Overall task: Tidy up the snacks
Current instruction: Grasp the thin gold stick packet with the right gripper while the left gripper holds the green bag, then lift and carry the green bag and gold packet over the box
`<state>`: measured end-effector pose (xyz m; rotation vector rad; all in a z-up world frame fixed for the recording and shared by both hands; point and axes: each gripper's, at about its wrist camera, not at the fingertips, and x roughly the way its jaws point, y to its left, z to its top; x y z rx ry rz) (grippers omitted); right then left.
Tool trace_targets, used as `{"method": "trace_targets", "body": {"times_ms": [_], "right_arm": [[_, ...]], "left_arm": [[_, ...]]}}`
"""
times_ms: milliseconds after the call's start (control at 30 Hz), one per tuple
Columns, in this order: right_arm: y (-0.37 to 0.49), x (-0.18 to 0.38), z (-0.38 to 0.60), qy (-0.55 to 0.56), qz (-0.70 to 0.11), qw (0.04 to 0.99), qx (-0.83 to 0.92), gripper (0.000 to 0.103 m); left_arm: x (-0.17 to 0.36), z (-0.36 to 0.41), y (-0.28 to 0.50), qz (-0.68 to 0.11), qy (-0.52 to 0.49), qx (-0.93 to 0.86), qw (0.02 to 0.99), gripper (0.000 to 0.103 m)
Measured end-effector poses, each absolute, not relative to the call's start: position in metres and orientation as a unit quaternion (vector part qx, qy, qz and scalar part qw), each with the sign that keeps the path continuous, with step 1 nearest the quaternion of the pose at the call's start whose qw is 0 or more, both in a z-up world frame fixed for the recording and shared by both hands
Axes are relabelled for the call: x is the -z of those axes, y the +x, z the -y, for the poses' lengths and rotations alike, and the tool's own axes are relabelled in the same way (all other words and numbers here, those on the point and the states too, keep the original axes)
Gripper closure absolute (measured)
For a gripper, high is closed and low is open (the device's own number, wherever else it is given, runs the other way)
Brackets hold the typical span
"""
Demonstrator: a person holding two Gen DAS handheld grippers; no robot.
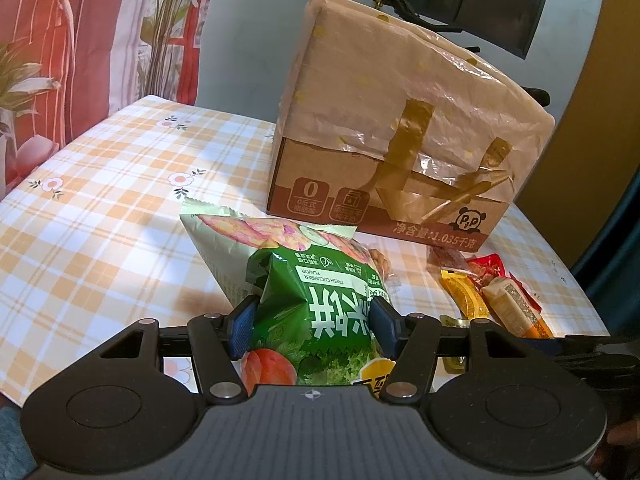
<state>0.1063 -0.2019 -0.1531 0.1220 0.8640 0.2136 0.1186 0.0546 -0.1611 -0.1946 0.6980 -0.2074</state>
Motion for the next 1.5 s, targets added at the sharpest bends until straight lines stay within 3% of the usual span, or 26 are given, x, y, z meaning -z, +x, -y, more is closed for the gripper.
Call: {"method": "trace_targets", "body": {"times_ms": [200, 333, 500, 567, 633, 667, 700, 733, 833, 967, 1500], "right_arm": [[0.116, 0.158, 0.180, 0.030, -0.428, 0.895, -0.121, 0.033], [0.125, 0.162, 0.164, -0.009, -0.426, 0.897, -0.122, 0.022], [0.126, 0.166, 0.146, -0.061, -0.405, 0.902, -0.137, 0.023], [0.121, 0.164, 0.146, -0.063, -0.395, 0.907, -0.128, 0.034], [0.117, 0.163, 0.149, -0.057, -0.387, 0.912, -0.123, 0.038], [0.114, 0.163, 0.152, -0.052, -0.386, 0.913, -0.124, 0.053], [0.111, 0.162, 0.154, -0.045, -0.383, 0.914, -0.127, 0.058], [0.109, 0.161, 0.156, -0.042, -0.382, 0.915, -0.127, 0.071], [0.104, 0.154, 0.160, -0.029, -0.365, 0.921, -0.131, 0.085], [0.102, 0.145, 0.169, -0.005, -0.344, 0.930, -0.128, 0.090], [0.095, 0.139, 0.177, 0.023, -0.316, 0.939, -0.135, 0.090]], "left_arm": [[0.161, -0.054, 0.120, -0.341, -0.094, 0.103, 0.930, 0.040], [0.162, -0.055, 0.120, -0.341, -0.095, 0.104, 0.929, 0.040], [0.162, -0.055, 0.121, -0.342, -0.095, 0.104, 0.929, 0.040], [0.163, -0.055, 0.121, -0.341, -0.096, 0.105, 0.929, 0.040], [0.163, -0.055, 0.121, -0.340, -0.096, 0.105, 0.929, 0.040], [0.163, -0.055, 0.120, -0.340, -0.096, 0.105, 0.930, 0.040], [0.162, -0.055, 0.120, -0.340, -0.096, 0.106, 0.930, 0.040], [0.162, -0.055, 0.120, -0.339, -0.096, 0.106, 0.930, 0.040], [0.162, -0.055, 0.119, -0.338, -0.096, 0.106, 0.930, 0.040], [0.160, -0.055, 0.119, -0.335, -0.095, 0.108, 0.931, 0.040], [0.152, -0.053, 0.112, -0.312, -0.087, 0.116, 0.939, 0.041]]}}
